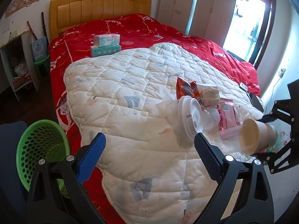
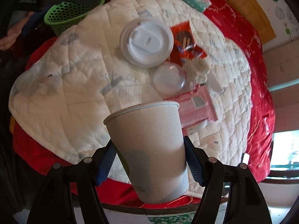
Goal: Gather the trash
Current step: 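Grasp the white cup lid with the left tool while the right tool holds the paper cup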
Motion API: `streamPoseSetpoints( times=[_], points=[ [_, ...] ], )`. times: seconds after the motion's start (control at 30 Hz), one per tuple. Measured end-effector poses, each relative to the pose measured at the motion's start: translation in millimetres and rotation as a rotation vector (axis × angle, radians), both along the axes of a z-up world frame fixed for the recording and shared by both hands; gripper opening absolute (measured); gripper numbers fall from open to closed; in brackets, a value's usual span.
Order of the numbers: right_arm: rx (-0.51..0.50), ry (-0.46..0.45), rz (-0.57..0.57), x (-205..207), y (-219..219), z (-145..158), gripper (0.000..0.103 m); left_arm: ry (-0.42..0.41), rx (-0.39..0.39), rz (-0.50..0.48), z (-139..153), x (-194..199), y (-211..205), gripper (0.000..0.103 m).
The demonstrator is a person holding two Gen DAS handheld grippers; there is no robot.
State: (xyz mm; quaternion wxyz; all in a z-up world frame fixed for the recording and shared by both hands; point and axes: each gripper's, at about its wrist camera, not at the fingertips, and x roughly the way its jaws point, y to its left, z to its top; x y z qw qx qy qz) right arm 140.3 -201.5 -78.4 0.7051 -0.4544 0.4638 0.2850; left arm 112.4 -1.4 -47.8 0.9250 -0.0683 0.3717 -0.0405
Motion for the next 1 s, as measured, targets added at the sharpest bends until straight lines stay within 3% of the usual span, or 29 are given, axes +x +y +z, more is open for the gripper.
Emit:
streamPoseSetpoints(
  times=[0.17,0.33,0.63,0.8,1.0],
  points=[
    [-0.054,-0.019,0.009,-2.9,-4.8,4.1,0.067,-0.002,0.011,-0.02,1.4,-2.1,-2.4,0.093],
    [-0.044,-0.033,-0.049,-7.0,-26.8,10.3,0.067,-0.004,0.004,-0.056,2.0,-2.9,-13.1,0.092],
    [0.156,-0.068,-0.238,-11.0,-59.3,24.9,0.067,0.006,0.021,-0.15,-1.9,1.0,-51.8,0.09],
    [0.336,-0.071,-0.367,-10.3,-72.2,31.4,0.067,0.035,0.013,-0.143,-6.9,21.9,-56.9,0.082],
    [0.464,-0.082,-0.414,-13.6,-74.7,32.7,0.067,0.083,-0.049,-0.102,-13.5,56.0,-51.1,0.067]
  ],
)
